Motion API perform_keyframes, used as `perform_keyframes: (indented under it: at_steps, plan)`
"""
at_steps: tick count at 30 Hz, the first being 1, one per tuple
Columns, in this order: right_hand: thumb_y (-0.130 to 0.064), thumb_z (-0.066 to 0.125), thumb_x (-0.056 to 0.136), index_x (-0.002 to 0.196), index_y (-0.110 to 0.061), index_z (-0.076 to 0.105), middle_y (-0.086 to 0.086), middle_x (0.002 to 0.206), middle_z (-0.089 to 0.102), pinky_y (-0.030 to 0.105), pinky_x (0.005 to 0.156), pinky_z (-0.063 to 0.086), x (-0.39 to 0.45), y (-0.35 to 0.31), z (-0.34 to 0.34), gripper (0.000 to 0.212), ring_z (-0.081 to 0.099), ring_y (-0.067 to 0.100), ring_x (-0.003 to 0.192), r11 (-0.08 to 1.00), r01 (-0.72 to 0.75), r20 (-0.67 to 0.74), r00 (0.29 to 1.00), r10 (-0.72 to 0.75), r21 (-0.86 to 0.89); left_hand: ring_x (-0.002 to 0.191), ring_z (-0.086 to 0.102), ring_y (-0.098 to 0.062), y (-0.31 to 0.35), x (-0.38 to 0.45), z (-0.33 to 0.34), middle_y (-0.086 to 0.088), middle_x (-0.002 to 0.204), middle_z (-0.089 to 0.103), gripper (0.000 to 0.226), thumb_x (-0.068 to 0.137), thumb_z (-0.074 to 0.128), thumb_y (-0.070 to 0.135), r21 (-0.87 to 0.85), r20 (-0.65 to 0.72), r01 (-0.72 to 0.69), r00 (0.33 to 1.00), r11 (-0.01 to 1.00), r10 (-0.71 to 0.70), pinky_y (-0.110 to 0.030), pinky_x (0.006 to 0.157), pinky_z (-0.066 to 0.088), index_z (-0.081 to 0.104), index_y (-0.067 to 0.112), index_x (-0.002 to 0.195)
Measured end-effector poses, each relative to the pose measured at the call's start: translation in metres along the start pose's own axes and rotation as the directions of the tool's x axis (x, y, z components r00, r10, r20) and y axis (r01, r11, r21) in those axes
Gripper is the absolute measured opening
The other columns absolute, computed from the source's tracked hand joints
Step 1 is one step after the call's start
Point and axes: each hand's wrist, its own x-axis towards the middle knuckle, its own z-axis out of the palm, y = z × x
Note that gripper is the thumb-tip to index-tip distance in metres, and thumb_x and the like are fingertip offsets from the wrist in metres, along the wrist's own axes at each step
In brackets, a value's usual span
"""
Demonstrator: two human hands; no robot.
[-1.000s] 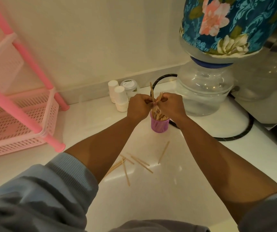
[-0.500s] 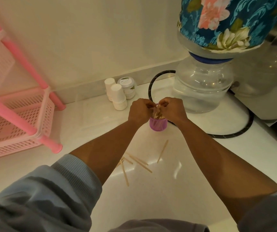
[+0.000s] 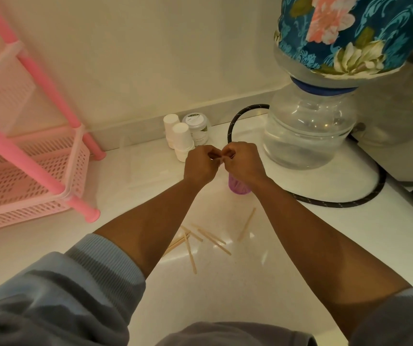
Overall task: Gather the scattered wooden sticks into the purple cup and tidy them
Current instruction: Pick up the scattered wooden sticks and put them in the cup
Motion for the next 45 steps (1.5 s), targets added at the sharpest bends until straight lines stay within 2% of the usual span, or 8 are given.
perform_keyframes:
  at_steps: [4,8,13,19,25,30,38,45]
  plan:
    - [-0.014,0.06,0.09,0.103,-0.01,0.072,0.008,0.099,0.071,0.033,0.09,0.049,-0.015,-0.004,0.013,0.019,0.064,0.023,0.096,0.984,0.08,0.241,0.97,-0.04,-0.16,0.082,0.062,-0.008,-0.016,-0.012,-0.012,0.007,0.089,0.07,0.013,0.087,0.072,0.027,0.062,0.049,0.052,0.997,0.997,-0.055,-0.021,0.068,0.043,0.076,0.019,0.096]
    - [-0.021,0.059,0.09,0.112,-0.012,0.07,0.006,0.114,0.068,0.038,0.095,0.049,-0.03,-0.004,0.032,0.026,0.061,0.024,0.106,0.949,0.155,0.446,0.895,-0.017,-0.274,0.089,0.066,-0.01,-0.04,-0.027,-0.02,0.008,0.095,0.073,0.012,0.085,0.072,0.021,0.129,0.122,0.122,0.983,0.984,-0.137,-0.022,0.069,0.048,0.075,0.025,0.096]
    - [-0.031,0.062,0.088,0.123,-0.017,0.063,0.001,0.128,0.06,0.033,0.096,0.048,-0.045,-0.002,0.052,0.038,0.055,0.02,0.117,0.901,0.234,0.589,0.808,0.029,-0.365,0.096,0.064,-0.01,-0.065,-0.045,-0.033,0.003,0.108,0.07,0.023,0.082,0.077,0.025,0.217,0.226,0.129,0.958,0.968,-0.178,-0.023,0.079,0.047,0.072,0.023,0.105]
    - [-0.041,0.077,0.076,0.123,-0.009,0.059,0.008,0.125,0.058,0.037,0.095,0.05,-0.062,0.008,0.073,0.06,0.056,0.025,0.113,0.821,0.295,0.73,0.654,0.199,-0.489,0.116,0.053,-0.02,-0.095,-0.07,-0.045,-0.001,0.125,0.053,0.071,0.066,0.086,0.047,0.502,0.381,0.184,0.83,0.845,-0.407,-0.032,0.096,0.046,0.057,0.021,0.124]
    - [-0.043,0.079,0.072,0.117,-0.008,0.06,0.008,0.117,0.061,0.034,0.086,0.052,-0.072,0.014,0.086,0.06,0.059,0.024,0.103,0.826,0.289,0.729,0.655,0.198,-0.484,0.111,0.057,-0.024,-0.117,-0.093,-0.05,-0.001,0.122,0.06,0.088,0.058,0.083,0.064,0.71,0.493,0.07,0.662,0.701,-0.565,-0.035,0.096,0.047,0.06,0.014,0.128]
    - [-0.034,0.082,0.071,0.11,-0.008,0.064,0.008,0.11,0.061,0.033,0.079,0.052,-0.076,0.015,0.093,0.051,0.061,0.023,0.093,0.83,0.278,0.7,0.692,0.176,-0.483,0.11,0.058,-0.02,-0.125,-0.105,-0.055,0.006,0.119,0.062,0.076,0.06,0.088,0.053,0.693,0.483,0.043,0.713,0.719,-0.508,-0.033,0.093,0.05,0.061,0.018,0.122]
    - [-0.026,0.079,0.074,0.102,-0.008,0.069,0.006,0.107,0.067,0.029,0.075,0.05,-0.075,0.016,0.097,0.034,0.063,0.023,0.1,0.823,0.313,0.711,0.687,0.149,-0.475,0.089,0.067,-0.016,-0.128,-0.11,-0.059,0.005,0.095,0.073,0.028,0.069,0.088,0.024,0.615,0.389,0.134,0.806,0.777,-0.446,-0.025,0.073,0.051,0.077,0.023,0.094]
    - [-0.018,0.073,0.074,0.097,-0.008,0.067,0.007,0.103,0.065,0.028,0.07,0.05,-0.08,0.019,0.1,0.026,0.064,0.022,0.088,0.866,0.241,0.688,0.71,0.15,-0.438,0.084,0.06,-0.013,-0.133,-0.115,-0.058,0.005,0.096,0.067,0.023,0.074,0.083,0.021,0.561,0.378,0.165,0.821,0.811,-0.428,-0.022,0.069,0.043,0.074,0.022,0.095]
